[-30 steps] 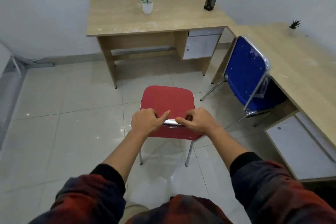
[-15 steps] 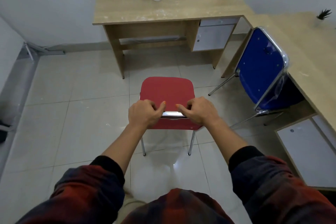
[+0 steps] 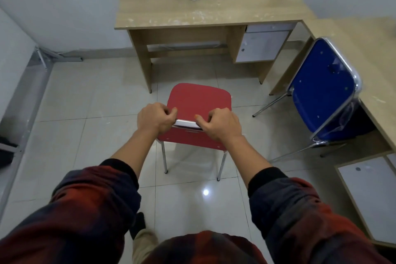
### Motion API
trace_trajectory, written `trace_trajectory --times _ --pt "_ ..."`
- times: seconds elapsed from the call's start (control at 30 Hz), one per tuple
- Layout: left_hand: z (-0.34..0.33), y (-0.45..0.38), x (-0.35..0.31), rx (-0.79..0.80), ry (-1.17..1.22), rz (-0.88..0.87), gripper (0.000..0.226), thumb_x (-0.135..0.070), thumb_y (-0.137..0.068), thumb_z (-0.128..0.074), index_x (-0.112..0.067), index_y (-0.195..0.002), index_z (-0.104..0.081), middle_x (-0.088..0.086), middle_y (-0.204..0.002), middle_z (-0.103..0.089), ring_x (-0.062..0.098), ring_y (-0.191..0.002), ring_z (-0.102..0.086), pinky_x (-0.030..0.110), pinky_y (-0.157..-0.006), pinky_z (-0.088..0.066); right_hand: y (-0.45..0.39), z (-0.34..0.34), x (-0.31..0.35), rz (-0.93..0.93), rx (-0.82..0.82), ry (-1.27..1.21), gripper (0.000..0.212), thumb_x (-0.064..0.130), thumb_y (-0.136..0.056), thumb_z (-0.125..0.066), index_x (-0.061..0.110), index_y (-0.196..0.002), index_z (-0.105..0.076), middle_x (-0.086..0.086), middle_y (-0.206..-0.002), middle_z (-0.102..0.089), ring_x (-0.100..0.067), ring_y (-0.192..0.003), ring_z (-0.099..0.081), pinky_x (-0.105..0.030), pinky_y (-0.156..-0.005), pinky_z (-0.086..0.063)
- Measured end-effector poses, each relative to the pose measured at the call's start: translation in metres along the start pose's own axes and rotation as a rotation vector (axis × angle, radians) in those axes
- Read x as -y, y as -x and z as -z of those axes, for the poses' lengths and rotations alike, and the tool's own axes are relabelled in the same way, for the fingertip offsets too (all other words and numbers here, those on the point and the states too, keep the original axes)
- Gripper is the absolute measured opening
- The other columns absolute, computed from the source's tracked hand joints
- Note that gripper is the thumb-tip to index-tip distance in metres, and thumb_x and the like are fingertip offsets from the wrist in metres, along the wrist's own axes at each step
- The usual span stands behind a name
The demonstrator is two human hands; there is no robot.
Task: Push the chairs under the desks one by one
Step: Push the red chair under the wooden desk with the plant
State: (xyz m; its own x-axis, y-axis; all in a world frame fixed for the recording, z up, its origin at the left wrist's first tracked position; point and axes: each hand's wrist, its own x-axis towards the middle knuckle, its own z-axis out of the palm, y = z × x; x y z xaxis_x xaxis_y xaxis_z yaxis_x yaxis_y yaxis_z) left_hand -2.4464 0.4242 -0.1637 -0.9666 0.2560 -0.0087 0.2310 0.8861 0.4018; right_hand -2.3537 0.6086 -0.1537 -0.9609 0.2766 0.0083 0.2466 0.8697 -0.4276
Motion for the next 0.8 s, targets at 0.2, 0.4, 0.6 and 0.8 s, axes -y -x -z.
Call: trace_trajectory --times 0.2,0.4,0.6,0.8 --pt "-0.012 -0.009 -0.023 -0.008 0.039 -0.005 0.049 -0.049 -0.082 -0.046 -0.013 -0.055 -0.064 0.000 -0.051 -0.059 0.019 -0.051 -0.056 0.029 -0.054 -0.048 -0.024 0.008 -0.031 -0.008 0.001 0.010 0.059 0.062 -0.083 -0.051 0.011 -0.053 -0.057 -0.002 -0.045 -0.050 -0.022 -0.046 -0.052 -0.032 -0.047 -0.045" --pt "-0.003 -0.053 -0.005 0.018 0.036 -0.066 0.041 -0.044 -0.078 -0.047 -0.014 -0.055 -0.063 0.002 -0.052 -0.060 0.020 -0.050 -0.055 0.022 -0.046 -0.036 -0.052 0.004 -0.005 -0.112 -0.029 0.016 0.051 0.052 -0.084 -0.047 0.011 -0.053 -0.051 -0.001 -0.048 -0.047 -0.022 -0.047 -0.048 -0.030 -0.050 -0.043" --pt "0.009 -0.102 0.030 0.027 0.032 -0.096 0.042 -0.044 -0.074 -0.043 -0.013 -0.058 -0.067 0.002 -0.056 -0.064 0.022 -0.056 -0.058 0.024 -0.049 -0.037 -0.085 -0.008 0.031 -0.100 -0.010 0.003 0.048 0.045 -0.092 -0.049 0.010 -0.060 -0.053 0.002 -0.051 -0.042 -0.013 -0.044 -0.036 -0.027 -0.047 -0.026" --pt "0.013 -0.165 0.039 0.013 0.048 -0.117 0.040 -0.042 -0.073 -0.046 -0.012 -0.052 -0.061 0.003 -0.050 -0.057 0.023 -0.051 -0.054 0.022 -0.048 -0.034 -0.138 -0.013 0.046 -0.161 -0.007 -0.021 0.049 0.048 -0.090 -0.047 0.010 -0.060 -0.054 0.000 -0.054 -0.048 -0.019 -0.050 -0.045 -0.031 -0.055 -0.038"
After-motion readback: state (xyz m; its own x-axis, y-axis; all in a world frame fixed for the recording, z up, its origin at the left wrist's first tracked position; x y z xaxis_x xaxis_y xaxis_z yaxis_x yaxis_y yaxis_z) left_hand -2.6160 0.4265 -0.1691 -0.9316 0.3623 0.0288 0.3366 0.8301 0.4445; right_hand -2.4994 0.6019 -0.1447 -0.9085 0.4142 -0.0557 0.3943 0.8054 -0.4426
